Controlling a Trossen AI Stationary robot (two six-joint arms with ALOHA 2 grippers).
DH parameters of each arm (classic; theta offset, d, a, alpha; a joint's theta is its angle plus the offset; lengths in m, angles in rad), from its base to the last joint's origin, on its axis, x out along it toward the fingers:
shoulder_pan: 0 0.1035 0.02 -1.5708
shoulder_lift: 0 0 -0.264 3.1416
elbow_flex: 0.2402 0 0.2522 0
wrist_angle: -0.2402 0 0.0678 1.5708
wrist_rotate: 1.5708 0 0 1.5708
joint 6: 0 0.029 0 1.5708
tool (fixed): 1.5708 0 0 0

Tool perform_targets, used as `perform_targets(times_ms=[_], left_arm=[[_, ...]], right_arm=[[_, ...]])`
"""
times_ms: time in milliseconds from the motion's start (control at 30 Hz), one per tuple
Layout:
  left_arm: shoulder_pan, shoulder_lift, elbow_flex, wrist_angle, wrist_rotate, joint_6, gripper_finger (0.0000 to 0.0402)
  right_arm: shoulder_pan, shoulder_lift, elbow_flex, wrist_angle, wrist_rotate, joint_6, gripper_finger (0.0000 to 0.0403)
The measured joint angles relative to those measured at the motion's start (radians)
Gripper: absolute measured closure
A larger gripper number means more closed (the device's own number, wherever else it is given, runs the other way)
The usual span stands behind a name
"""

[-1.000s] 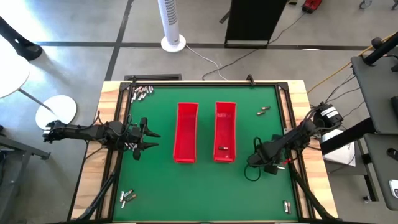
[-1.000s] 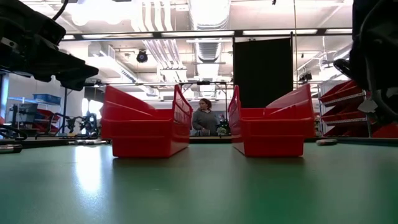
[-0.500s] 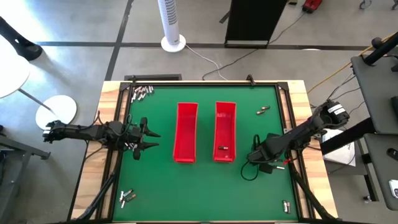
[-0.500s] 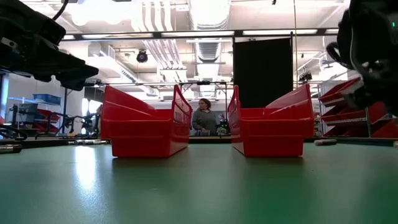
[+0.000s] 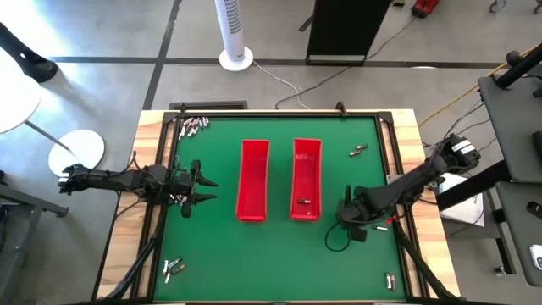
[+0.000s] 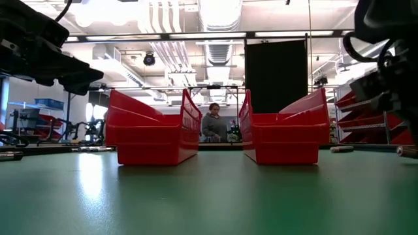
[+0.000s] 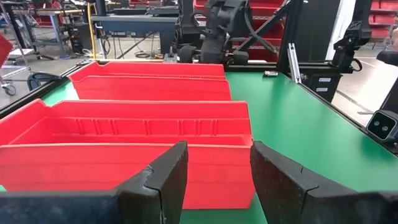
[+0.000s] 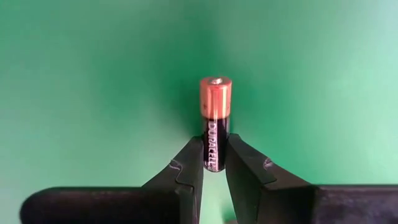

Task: Sort batteries
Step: Put the black battery into the right red bin

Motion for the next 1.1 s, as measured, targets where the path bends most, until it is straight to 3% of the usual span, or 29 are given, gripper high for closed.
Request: perform_targets(times_ms=[367, 833, 1100], left_arm=[[0.000, 0.002, 0.000, 0.000, 0.000, 0.000, 0.0247], [0.000, 0.002, 0.000, 0.000, 0.000, 0.000, 0.0247], [0.000, 0.002, 0.000, 0.000, 0.000, 0.000, 0.0247]], right_arm=[[0.125, 0.001, -0.006, 0.149, 0.008, 0.098, 0.0336], [0.250, 0.003, -0.085, 0.389, 0.287, 0.190, 0.0300], [0.352, 0.002, -0.149, 0.444, 0.446, 0.275, 0.0311]])
